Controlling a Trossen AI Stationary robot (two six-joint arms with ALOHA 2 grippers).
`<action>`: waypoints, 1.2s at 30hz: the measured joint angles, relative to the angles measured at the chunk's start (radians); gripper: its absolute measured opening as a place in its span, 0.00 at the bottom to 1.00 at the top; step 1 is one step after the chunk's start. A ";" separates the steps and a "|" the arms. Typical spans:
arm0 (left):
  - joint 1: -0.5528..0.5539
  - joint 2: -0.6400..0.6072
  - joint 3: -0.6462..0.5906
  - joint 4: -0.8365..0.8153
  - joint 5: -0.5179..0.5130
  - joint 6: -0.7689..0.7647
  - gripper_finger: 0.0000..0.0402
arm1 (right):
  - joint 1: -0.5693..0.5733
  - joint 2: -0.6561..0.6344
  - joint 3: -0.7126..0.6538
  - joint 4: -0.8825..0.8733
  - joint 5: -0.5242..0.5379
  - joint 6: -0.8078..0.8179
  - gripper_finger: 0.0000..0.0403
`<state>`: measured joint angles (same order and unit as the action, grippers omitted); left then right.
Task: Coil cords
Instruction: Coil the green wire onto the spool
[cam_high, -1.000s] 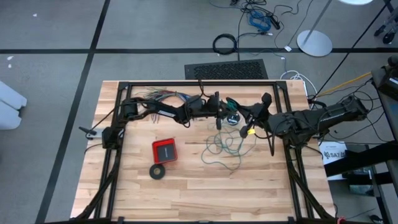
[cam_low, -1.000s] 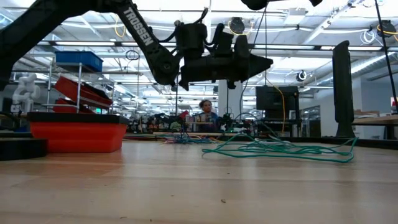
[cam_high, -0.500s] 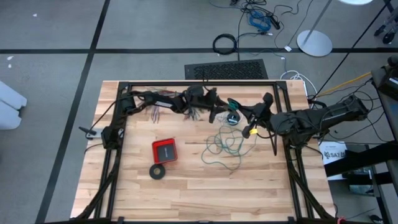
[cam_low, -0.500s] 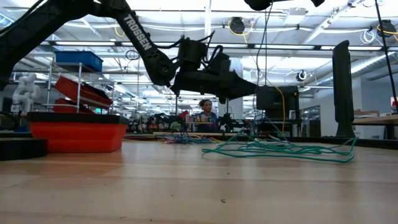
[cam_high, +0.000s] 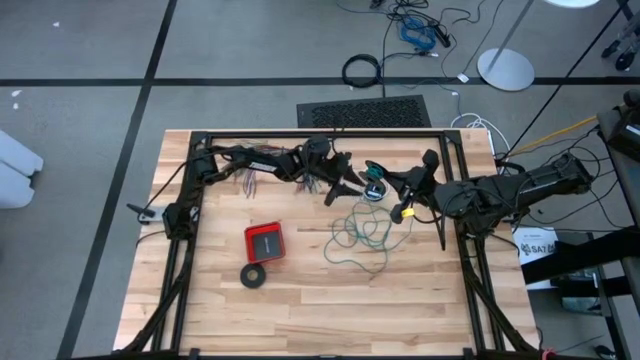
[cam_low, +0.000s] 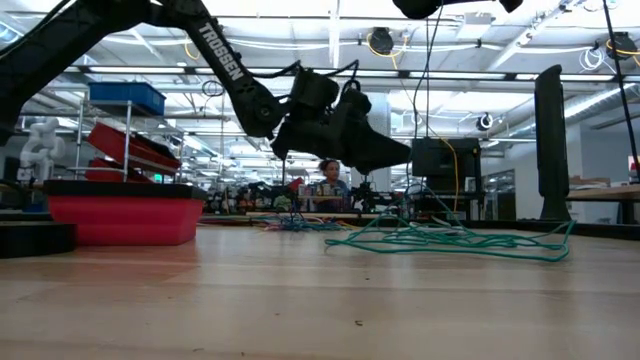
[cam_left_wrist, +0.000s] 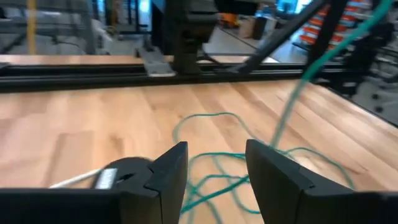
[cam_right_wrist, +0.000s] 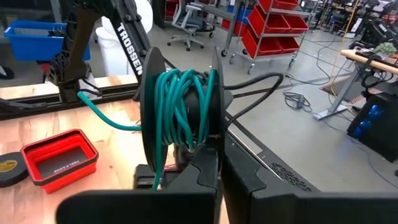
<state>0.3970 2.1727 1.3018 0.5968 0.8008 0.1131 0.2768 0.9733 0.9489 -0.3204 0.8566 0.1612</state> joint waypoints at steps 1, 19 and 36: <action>-0.003 0.000 0.000 -0.004 0.007 0.002 0.42 | 0.000 0.000 0.000 -0.001 0.000 0.000 0.00; -0.081 0.000 0.000 -0.001 0.051 0.087 0.42 | 0.000 0.001 0.000 -0.007 -0.023 0.015 0.00; -0.070 0.000 0.006 -0.011 0.013 0.113 0.10 | 0.001 0.001 0.000 -0.015 -0.050 0.037 0.00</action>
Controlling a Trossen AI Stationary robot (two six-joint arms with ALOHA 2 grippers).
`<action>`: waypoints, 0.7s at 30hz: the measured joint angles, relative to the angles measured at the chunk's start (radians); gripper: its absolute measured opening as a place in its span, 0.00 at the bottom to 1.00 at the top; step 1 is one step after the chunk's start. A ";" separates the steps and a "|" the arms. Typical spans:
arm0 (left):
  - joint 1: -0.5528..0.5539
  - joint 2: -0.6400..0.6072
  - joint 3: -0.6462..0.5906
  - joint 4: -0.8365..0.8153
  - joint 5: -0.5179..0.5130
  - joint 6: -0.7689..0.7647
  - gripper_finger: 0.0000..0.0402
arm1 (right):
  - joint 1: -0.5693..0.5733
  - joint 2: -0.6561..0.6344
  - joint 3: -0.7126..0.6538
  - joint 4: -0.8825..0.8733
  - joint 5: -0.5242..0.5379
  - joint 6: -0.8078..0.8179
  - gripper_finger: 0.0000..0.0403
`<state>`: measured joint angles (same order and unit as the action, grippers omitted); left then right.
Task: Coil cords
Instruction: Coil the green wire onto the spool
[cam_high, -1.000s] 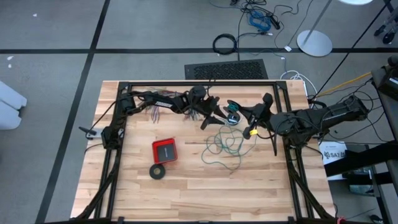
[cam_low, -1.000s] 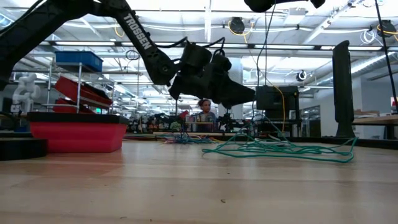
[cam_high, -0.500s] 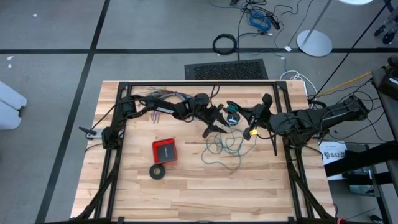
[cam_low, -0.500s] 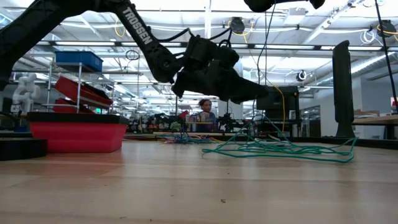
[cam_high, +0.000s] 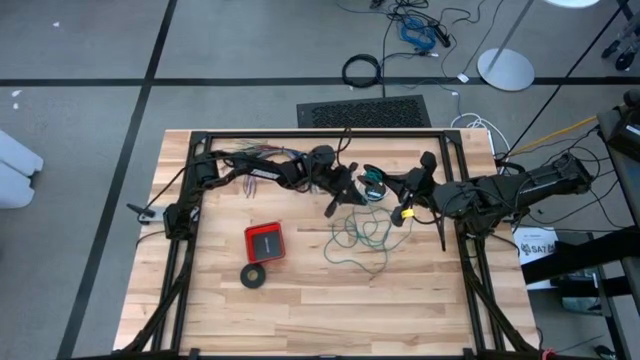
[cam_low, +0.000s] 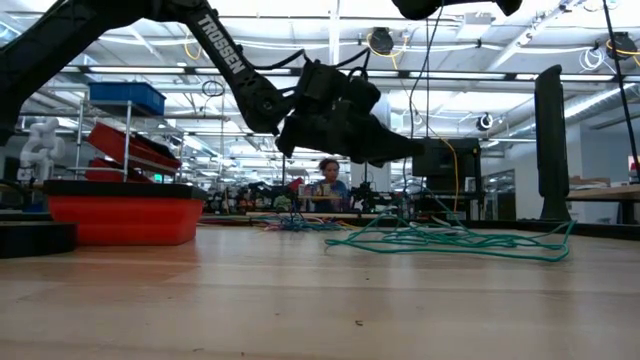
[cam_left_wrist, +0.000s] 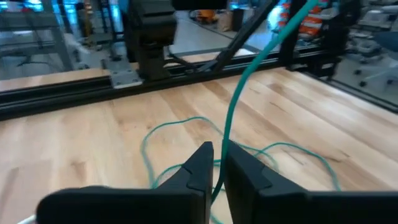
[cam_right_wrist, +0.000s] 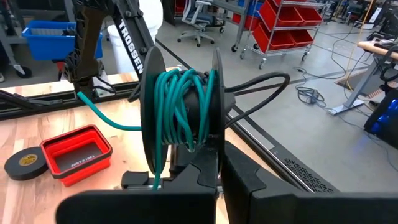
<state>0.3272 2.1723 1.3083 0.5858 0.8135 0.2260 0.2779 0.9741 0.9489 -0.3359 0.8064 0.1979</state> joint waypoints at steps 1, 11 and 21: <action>0.000 0.000 0.000 0.002 0.010 0.000 0.10 | 0.000 0.000 0.000 0.000 -0.001 0.000 0.00; 0.000 0.000 0.000 0.005 -0.018 -0.010 0.27 | 0.000 0.000 0.000 -0.018 -0.002 0.007 0.00; 0.008 0.000 0.000 -0.001 -0.043 0.000 0.05 | 0.011 0.000 0.000 -0.030 -0.001 0.023 0.00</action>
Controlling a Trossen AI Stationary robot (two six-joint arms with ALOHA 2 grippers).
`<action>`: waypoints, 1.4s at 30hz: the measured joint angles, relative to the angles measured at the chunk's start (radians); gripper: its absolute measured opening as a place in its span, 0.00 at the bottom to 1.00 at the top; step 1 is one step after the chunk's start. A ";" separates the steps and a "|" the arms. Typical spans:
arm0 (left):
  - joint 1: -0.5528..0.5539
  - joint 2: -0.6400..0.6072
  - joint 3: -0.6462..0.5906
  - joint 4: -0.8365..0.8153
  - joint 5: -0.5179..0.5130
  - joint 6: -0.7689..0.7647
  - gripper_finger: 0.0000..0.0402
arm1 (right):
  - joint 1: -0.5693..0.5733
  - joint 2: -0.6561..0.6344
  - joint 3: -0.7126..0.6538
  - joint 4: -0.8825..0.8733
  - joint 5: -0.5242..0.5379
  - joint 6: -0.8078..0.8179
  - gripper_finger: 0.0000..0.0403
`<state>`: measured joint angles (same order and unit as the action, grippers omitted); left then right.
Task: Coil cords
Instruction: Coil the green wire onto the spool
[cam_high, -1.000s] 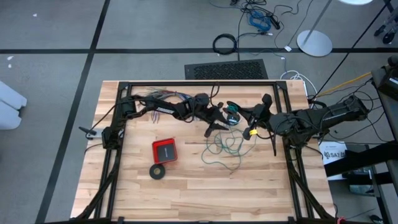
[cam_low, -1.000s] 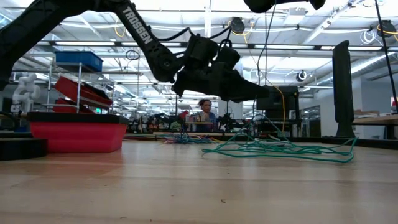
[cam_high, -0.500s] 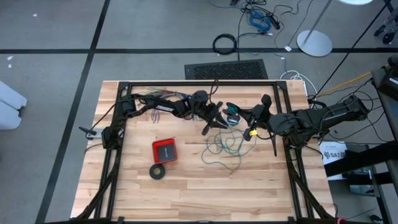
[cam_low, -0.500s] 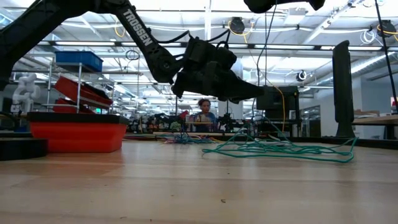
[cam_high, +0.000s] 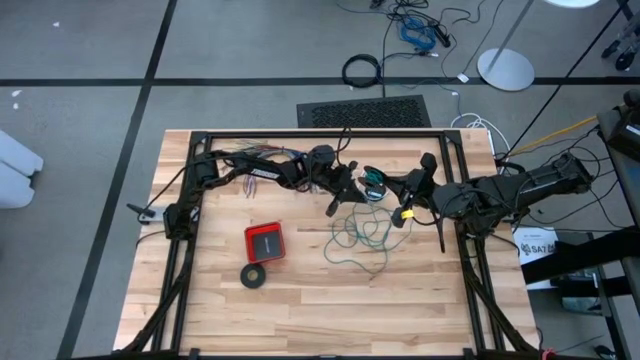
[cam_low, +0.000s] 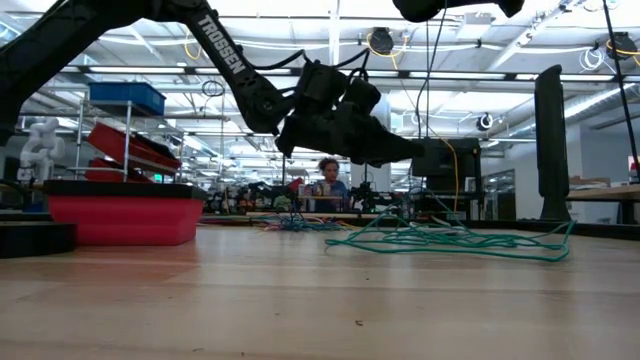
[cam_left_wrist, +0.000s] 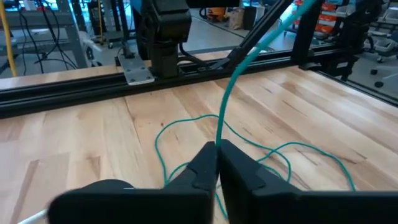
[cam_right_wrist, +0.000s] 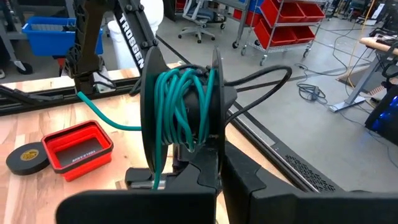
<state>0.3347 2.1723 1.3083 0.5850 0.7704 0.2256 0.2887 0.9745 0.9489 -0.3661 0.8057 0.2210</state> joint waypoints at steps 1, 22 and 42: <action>0.005 0.000 0.000 0.000 0.000 0.000 0.03 | 0.005 0.000 0.000 -0.009 0.000 0.007 0.00; 0.060 -0.163 0.000 -0.170 -0.208 -0.039 0.00 | 0.027 0.133 0.000 -0.533 -0.159 0.330 0.00; -0.013 -0.309 0.000 -0.359 -0.320 0.011 0.00 | -0.048 0.309 0.000 -0.644 -0.104 0.403 0.00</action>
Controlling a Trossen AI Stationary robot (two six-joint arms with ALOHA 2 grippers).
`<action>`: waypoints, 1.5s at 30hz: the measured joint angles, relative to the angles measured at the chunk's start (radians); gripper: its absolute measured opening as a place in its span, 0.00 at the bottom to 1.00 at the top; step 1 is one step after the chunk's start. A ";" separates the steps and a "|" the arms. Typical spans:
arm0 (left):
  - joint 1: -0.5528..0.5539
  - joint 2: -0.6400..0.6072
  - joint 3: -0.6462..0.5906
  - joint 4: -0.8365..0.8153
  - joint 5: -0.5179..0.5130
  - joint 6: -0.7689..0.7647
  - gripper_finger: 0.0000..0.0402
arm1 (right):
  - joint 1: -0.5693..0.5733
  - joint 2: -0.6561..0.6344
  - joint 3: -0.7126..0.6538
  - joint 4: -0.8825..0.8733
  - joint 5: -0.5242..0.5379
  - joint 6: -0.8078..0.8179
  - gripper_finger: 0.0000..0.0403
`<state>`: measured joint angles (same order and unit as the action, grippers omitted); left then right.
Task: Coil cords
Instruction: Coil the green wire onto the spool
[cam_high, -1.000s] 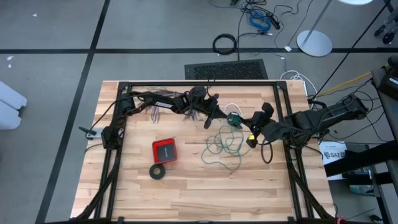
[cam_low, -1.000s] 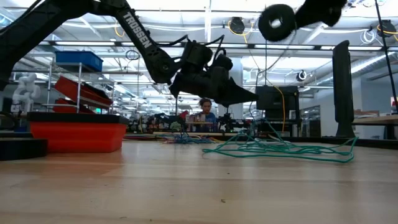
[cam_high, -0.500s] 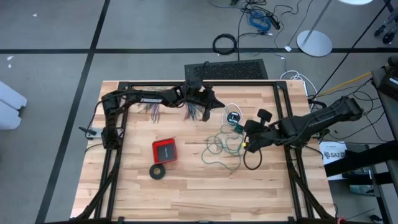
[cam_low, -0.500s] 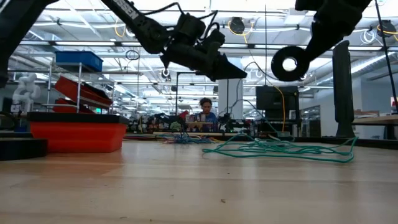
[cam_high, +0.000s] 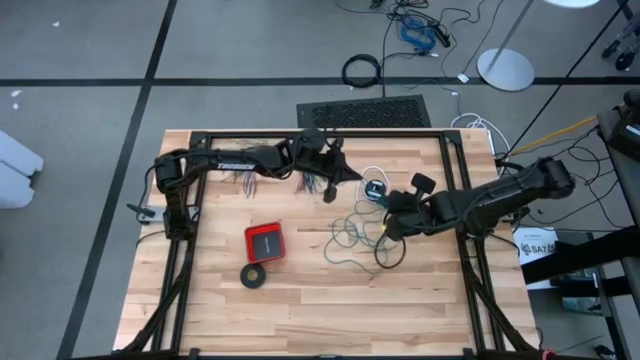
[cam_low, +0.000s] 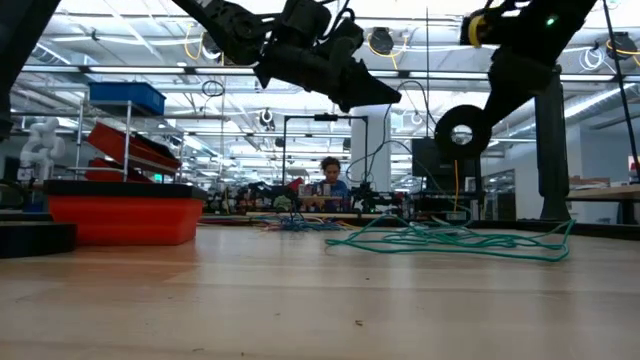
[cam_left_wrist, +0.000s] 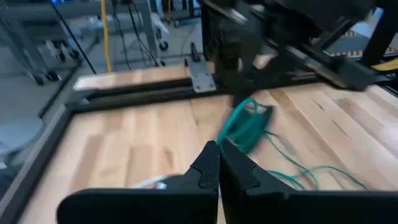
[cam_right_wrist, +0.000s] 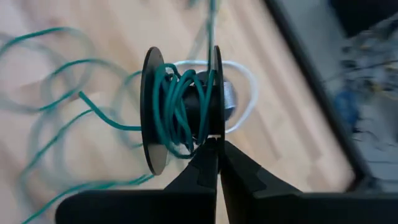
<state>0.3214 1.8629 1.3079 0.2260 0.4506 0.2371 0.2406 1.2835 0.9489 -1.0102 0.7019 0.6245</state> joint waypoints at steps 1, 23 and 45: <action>-0.008 0.000 0.000 -0.011 -0.005 -0.008 0.00 | -0.006 0.009 0.000 -0.004 0.030 0.010 0.00; -0.155 0.000 0.000 0.012 -0.040 0.012 0.00 | -0.084 0.075 0.000 0.120 0.530 0.069 0.00; -0.162 0.001 -0.003 0.064 -0.069 0.079 0.00 | -0.084 0.072 -0.003 0.311 0.462 -0.104 0.00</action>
<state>0.1591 1.8637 1.3052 0.2902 0.3814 0.3165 0.1570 1.3556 0.9455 -0.6989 1.1637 0.5204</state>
